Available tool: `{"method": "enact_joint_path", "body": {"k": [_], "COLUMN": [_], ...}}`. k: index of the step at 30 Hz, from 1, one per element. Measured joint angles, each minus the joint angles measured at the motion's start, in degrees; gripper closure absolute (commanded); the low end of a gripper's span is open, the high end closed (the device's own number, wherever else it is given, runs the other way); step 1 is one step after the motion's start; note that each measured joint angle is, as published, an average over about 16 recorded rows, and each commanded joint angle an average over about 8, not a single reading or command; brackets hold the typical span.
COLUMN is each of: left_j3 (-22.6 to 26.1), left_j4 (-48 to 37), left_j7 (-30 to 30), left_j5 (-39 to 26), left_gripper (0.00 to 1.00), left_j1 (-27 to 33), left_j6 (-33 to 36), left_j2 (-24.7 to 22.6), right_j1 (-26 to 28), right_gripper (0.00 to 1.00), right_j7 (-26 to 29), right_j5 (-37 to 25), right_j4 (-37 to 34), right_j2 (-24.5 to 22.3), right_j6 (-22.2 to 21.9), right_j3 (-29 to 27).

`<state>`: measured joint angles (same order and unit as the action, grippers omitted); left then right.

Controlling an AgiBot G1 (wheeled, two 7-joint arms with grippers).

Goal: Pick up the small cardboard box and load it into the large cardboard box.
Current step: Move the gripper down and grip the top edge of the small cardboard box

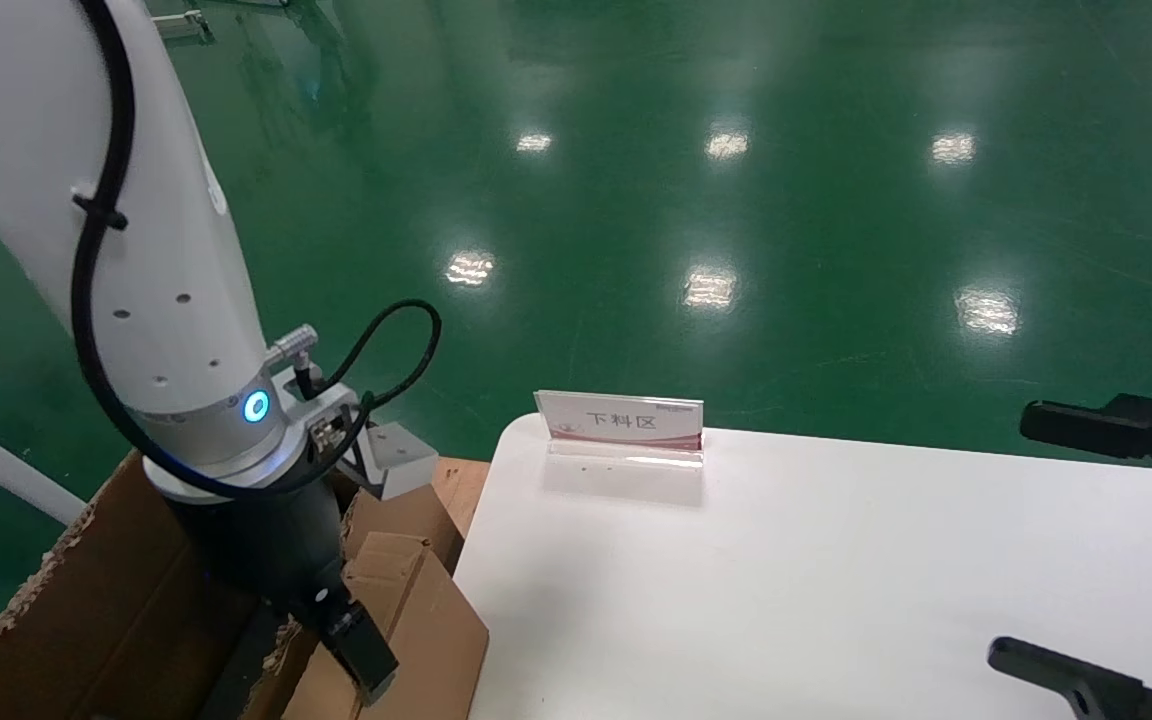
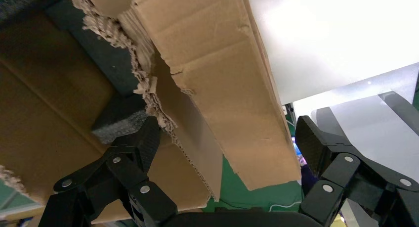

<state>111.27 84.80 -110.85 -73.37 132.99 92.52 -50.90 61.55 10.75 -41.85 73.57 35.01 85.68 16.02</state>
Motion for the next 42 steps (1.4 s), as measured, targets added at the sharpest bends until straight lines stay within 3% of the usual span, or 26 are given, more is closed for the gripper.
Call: {"method": "enact_joint_path", "body": {"k": [14,20,22,28,42], "left_j3": [0.4,0.5,0.5,0.5,0.5], "left_j4": [0.0,0.0,0.0,0.0,0.0], "left_j7": [1.3,1.9,2.0,2.2,2.3], "left_j5": [0.4,0.3,0.2,0.2,0.2], "left_gripper": [0.0,0.75,1.0,1.0,1.0], "left_j1": [-3.0,-3.8,-3.9,-4.2,-4.4], "left_j6": [-3.0,-3.7,-3.9,-4.1,-4.3], "left_j2": [2.2,2.6,2.7,2.9,3.0], "right_j1": [0.0,0.0,0.0,0.0,0.0], "right_gripper": [0.0,0.01,0.26,1.0,1.0], "right_j7": [0.0,0.0,0.0,0.0,0.0], "right_j5": [0.0,0.0,0.0,0.0,0.0], "right_j4": [0.0,0.0,0.0,0.0,0.0], "right_j2": [0.0,0.0,0.0,0.0,0.0], "right_j6": [0.0,0.0,0.0,0.0,0.0], "right_j3": [0.0,0.0,0.0,0.0,0.0]}}
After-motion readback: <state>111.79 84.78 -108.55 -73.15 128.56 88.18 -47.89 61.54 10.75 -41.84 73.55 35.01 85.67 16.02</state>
